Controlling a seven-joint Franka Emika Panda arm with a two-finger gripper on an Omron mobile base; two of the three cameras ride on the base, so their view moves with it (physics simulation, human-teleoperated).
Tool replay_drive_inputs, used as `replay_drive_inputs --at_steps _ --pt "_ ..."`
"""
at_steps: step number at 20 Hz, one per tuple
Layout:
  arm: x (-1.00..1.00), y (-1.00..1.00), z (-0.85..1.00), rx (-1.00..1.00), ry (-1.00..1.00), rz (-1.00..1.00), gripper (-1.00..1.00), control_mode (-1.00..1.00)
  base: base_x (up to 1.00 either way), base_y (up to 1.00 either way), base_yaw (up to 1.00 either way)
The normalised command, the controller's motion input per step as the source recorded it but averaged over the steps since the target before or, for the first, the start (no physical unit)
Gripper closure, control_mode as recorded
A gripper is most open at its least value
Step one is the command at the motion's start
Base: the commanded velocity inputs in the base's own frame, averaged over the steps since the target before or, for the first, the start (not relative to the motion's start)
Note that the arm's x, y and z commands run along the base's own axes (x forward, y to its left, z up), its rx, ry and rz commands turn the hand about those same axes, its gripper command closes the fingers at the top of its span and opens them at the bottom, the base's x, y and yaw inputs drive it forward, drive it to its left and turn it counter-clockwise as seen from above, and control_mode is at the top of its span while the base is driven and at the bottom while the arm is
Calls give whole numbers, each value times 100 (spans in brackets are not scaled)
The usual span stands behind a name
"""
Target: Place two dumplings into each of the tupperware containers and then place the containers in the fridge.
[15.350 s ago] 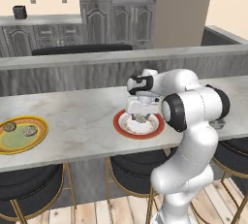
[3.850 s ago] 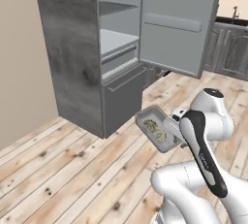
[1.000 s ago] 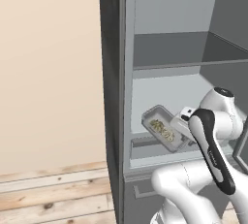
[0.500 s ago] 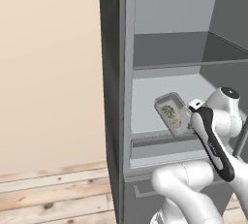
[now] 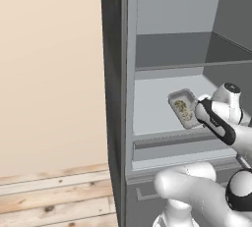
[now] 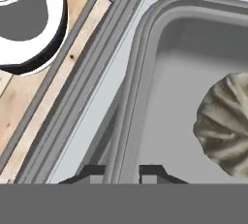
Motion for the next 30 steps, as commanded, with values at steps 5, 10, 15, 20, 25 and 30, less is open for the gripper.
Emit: replay_drive_inputs --at_steps 5,10,15,20,25,30 --pt "100 -47 0 0 1 -3 100 -100 0 0 0" --pt "100 -46 -7 0 0 -6 100 -100 0 0 0" --pt "100 -48 -11 0 0 -2 100 -100 0 0 0" --pt "71 -70 -44 0 0 0 100 -100 0 0 0" --pt "12 -43 -53 3 -9 0 -100 -100 0 0 0" --pt "-70 -20 -5 14 -71 0 -100 -100 0 0 0"
